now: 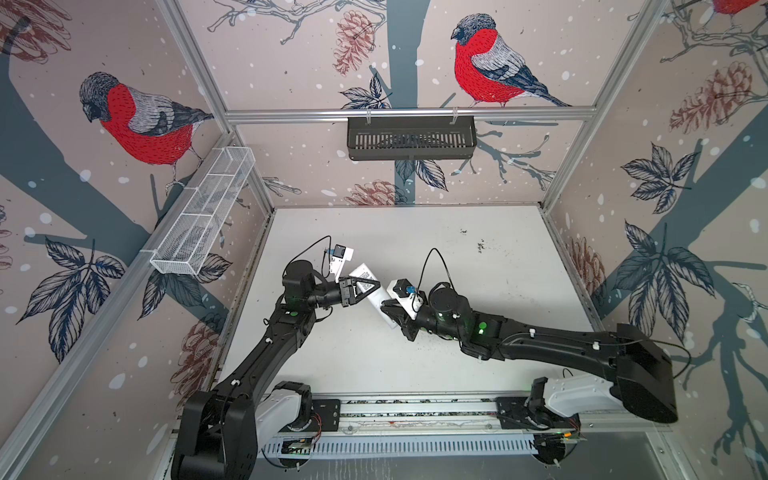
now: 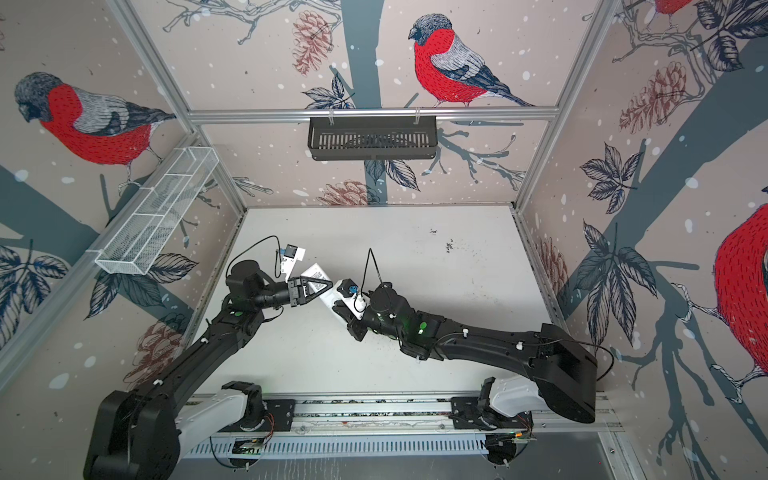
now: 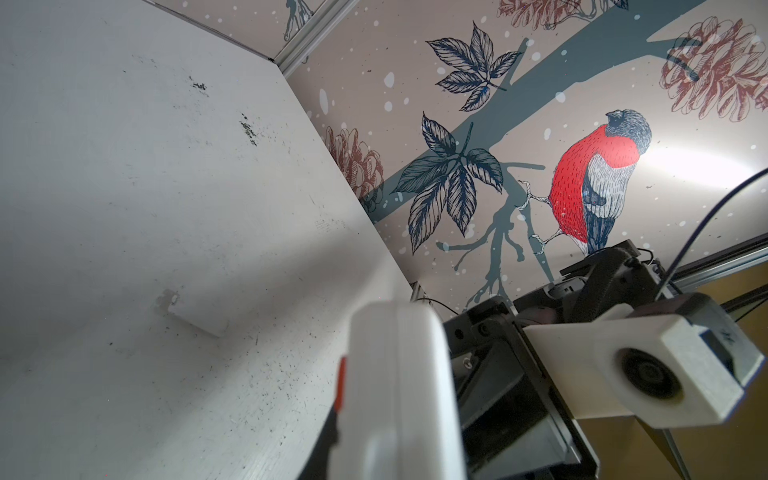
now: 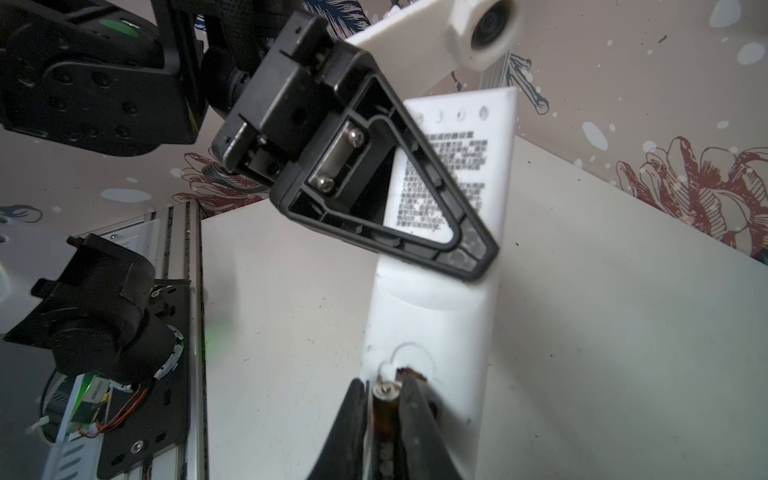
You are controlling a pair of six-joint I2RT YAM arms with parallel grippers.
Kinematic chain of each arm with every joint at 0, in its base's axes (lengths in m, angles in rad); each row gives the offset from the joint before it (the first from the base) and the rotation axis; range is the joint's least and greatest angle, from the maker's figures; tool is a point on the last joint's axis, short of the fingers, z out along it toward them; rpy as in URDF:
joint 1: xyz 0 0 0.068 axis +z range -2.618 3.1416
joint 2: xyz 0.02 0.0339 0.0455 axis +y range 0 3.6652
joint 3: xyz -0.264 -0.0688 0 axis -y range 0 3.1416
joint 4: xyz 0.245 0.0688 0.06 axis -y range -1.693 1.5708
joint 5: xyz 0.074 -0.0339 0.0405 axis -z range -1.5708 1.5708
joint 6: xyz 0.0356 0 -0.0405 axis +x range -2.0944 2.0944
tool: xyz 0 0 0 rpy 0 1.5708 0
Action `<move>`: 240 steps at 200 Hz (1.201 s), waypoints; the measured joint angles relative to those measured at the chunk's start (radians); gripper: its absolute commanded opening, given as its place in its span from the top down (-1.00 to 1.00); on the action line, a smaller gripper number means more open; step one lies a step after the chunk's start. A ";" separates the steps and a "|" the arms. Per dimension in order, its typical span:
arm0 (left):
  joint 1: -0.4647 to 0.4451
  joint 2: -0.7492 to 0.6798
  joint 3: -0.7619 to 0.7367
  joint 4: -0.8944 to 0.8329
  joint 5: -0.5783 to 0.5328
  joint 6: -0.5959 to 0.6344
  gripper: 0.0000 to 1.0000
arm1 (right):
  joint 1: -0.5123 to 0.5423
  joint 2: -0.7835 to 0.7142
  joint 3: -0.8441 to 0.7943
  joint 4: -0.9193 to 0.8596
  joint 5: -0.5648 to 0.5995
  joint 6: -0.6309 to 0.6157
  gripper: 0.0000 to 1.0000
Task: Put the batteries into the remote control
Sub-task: 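Lower the battery into the remote's compartment with the right gripper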
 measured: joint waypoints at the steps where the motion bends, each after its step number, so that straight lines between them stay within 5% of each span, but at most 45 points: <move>1: 0.000 0.000 0.000 0.000 0.000 0.000 1.00 | 0.000 0.000 0.000 0.000 0.000 0.000 0.67; 240: 0.051 -0.014 -0.056 0.214 -0.021 -0.258 1.00 | 0.058 0.011 -0.060 0.109 0.220 -0.039 0.80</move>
